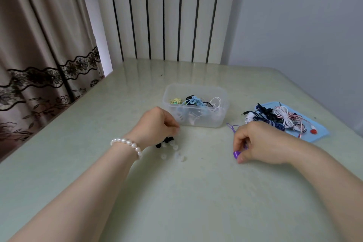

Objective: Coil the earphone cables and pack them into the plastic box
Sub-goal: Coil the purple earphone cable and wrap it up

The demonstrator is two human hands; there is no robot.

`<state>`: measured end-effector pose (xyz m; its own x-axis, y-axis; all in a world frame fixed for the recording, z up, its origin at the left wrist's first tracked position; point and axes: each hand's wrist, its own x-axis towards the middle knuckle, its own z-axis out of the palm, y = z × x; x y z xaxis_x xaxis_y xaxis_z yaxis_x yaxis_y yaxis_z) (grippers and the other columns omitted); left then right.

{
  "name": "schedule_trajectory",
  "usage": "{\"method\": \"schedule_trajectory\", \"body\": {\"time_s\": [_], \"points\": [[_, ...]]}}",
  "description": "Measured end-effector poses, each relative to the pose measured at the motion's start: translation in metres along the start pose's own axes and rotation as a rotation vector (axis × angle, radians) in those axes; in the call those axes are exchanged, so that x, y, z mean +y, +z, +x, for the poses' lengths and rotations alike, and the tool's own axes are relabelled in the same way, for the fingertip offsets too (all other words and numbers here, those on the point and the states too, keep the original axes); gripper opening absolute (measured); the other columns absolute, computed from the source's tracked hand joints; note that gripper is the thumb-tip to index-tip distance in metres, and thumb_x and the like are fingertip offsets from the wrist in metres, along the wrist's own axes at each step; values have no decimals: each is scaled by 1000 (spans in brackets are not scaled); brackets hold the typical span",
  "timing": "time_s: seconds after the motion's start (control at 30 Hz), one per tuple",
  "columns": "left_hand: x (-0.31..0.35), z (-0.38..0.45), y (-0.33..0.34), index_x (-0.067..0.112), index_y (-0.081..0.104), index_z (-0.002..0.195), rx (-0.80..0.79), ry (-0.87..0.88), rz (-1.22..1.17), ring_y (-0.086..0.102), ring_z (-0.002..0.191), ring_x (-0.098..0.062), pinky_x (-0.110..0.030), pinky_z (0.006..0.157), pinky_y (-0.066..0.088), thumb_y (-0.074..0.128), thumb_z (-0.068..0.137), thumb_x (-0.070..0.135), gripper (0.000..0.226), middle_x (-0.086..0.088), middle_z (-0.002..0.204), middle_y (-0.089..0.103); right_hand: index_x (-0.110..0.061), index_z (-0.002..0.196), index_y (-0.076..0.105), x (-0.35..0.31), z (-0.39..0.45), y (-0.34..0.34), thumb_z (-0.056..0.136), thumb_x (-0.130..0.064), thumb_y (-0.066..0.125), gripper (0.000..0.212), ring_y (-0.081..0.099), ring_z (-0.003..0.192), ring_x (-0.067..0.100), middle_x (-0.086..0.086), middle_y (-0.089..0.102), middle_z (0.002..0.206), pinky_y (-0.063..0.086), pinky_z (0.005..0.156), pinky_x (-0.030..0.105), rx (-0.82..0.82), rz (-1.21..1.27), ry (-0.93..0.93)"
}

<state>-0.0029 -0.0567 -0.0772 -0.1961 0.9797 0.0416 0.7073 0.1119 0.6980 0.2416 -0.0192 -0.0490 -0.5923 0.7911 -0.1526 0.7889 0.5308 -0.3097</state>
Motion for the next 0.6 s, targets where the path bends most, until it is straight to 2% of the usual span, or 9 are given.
{"method": "schedule_trajectory", "body": {"time_s": [0.1, 0.2, 0.27, 0.33, 0.43, 0.5, 0.6], "points": [[-2, 2, 3, 15, 72, 78, 36, 18, 78, 56, 47, -8, -13, 40, 43, 65, 81, 11, 8, -3, 70, 69, -25, 65, 68, -5, 1, 2, 66, -19, 78, 12, 47, 50, -3, -19, 53, 48, 33, 47, 12, 107, 104, -25], [-7, 4, -2, 16, 73, 83, 66, 16, 131, 58, 62, -12, -9, 47, 39, 64, 81, 8, 12, 0, 75, 68, -17, 67, 68, -11, 2, 4, 68, -8, 78, 13, 43, 44, 2, -16, 54, 46, 32, 45, 11, 117, 355, -62], [-10, 5, -8, 15, 73, 84, 80, 25, 122, 56, 62, -10, -2, 48, 36, 66, 79, 6, 13, 5, 70, 63, -15, 73, 67, -12, 7, 9, 70, 1, 74, 17, 43, 44, 3, -10, 57, 54, 37, 45, 14, 117, 501, -87], [-8, 4, -13, 15, 74, 82, 49, 58, 92, 52, 56, 0, 0, 50, 35, 70, 77, 8, 9, 8, 66, 62, -16, 81, 67, -12, 14, 16, 74, 2, 71, 19, 48, 45, 9, 0, 57, 64, 42, 48, 22, 165, 593, -73], [-2, -2, -14, 20, 74, 70, -119, 101, -3, 53, 50, 0, -13, 55, 46, 77, 72, 12, 9, 5, 62, 66, -17, 77, 68, -15, 24, 30, 74, 2, 71, 19, 46, 42, 4, 7, 57, 65, 42, 46, 16, 278, 737, -57], [2, -7, -12, 24, 72, 63, -250, 123, -25, 56, 58, -9, -26, 60, 49, 80, 68, 12, 15, -4, 67, 69, -17, 76, 68, -18, 28, 37, 72, 2, 72, 20, 43, 45, 0, 9, 57, 66, 39, 49, 9, 345, 792, -76], [8, -12, -11, 23, 74, 66, -366, 179, -10, 58, 72, -25, -34, 63, 55, 83, 62, 12, 15, -15, 83, 66, -21, 78, 68, -19, 29, 43, 72, 0, 72, 22, 42, 45, 2, 12, 60, 70, 39, 48, 13, 379, 807, -77]]}}
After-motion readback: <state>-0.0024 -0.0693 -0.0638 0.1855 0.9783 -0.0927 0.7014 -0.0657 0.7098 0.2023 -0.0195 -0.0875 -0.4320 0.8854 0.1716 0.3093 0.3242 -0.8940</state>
